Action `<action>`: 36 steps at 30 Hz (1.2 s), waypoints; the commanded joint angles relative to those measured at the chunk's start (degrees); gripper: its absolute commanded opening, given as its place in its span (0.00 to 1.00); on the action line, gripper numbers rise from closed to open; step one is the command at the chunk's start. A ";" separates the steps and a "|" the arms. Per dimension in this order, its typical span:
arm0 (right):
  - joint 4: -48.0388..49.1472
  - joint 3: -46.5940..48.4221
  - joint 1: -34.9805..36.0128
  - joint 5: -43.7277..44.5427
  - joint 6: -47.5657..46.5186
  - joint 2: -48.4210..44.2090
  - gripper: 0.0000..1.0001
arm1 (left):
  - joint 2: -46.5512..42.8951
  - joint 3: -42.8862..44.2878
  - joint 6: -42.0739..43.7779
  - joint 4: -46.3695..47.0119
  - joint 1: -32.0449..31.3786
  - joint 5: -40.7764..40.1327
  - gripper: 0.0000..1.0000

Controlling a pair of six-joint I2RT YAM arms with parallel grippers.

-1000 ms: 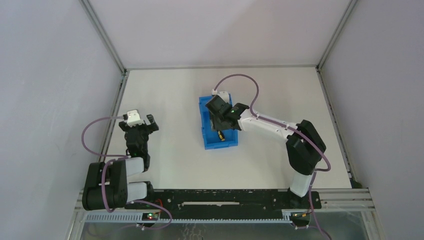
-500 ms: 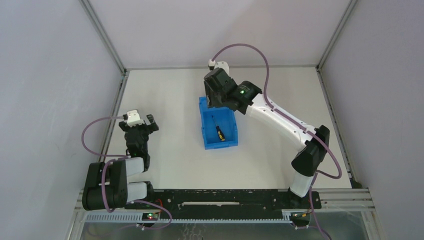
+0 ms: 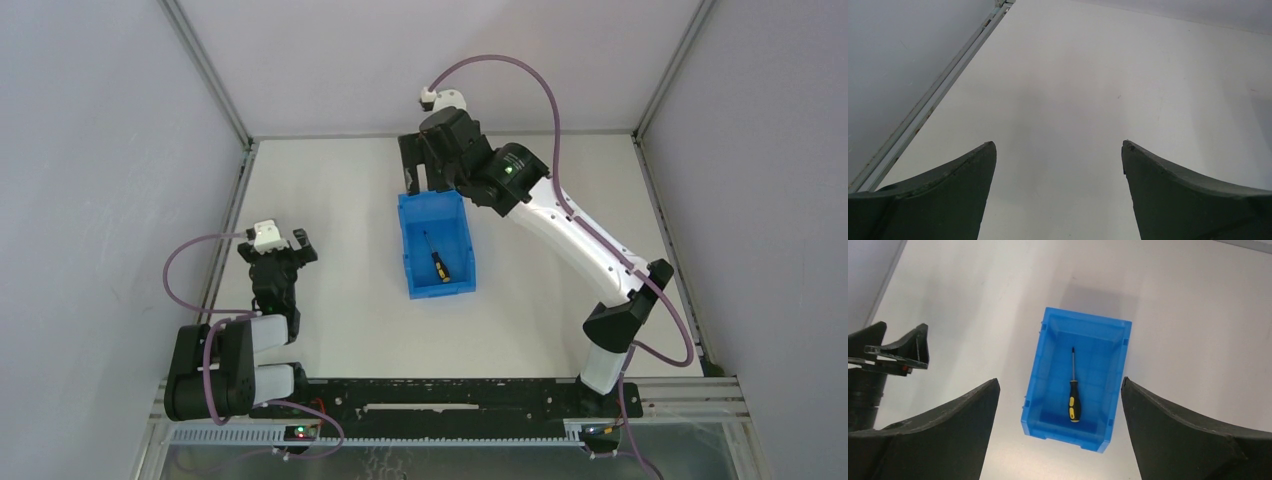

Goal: Put the screwdriver in the bin
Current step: Reset both arms

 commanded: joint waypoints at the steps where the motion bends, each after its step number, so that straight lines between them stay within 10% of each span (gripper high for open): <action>1: -1.11 0.61 -2.60 -0.70 -2.97 -3.34 1.00 | -0.44 1.66 1.33 1.64 -0.38 -0.77 1.00; 36: 7.66 -22.71 -45.18 -19.62 -17.60 -20.33 1.00 | -0.46 1.72 1.31 1.69 -0.37 -0.75 1.00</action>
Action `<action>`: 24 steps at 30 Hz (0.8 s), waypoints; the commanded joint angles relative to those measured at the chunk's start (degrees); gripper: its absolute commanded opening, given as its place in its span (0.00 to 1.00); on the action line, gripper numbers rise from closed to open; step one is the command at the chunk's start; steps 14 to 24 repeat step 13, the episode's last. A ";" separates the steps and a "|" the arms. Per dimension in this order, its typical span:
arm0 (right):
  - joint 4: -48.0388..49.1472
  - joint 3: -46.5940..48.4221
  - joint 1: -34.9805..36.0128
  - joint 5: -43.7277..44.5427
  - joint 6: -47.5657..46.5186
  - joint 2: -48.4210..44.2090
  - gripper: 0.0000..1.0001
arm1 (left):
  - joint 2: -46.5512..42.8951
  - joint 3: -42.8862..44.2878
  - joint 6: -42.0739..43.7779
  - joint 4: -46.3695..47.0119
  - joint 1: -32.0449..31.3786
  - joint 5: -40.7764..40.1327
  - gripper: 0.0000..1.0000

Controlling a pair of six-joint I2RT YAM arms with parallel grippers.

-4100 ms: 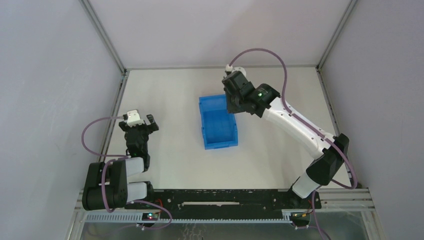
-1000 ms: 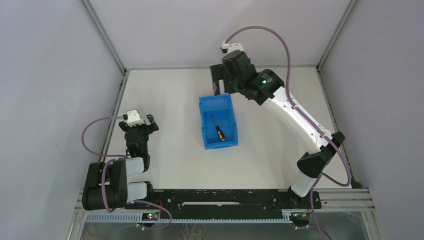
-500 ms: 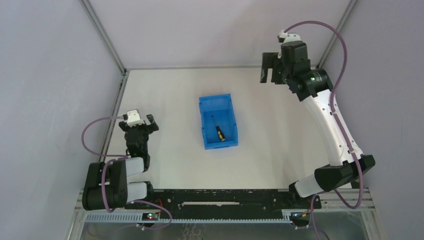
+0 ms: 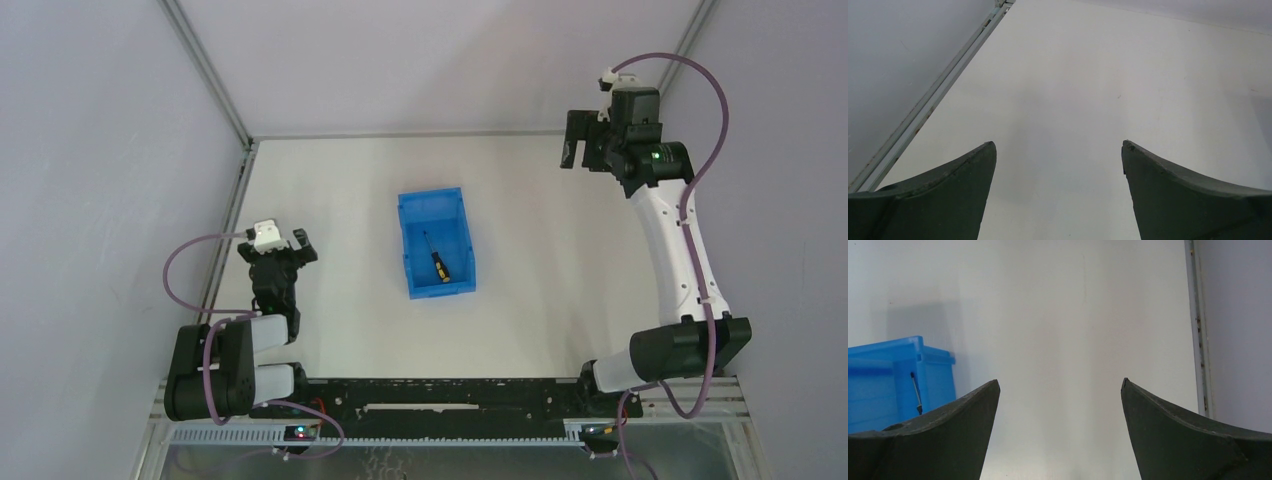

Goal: Put the screwdriver in the bin
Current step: Reset both arms

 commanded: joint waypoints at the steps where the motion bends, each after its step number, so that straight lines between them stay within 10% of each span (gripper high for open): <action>1: 2.98 0.32 -0.75 -2.33 -1.80 -1.97 1.00 | -0.49 1.67 1.36 1.67 -0.38 -0.74 1.00; 24: 3.43 0.32 -0.86 -1.69 -1.80 -3.13 1.00 | -0.44 1.72 1.36 1.64 -0.43 -0.74 1.00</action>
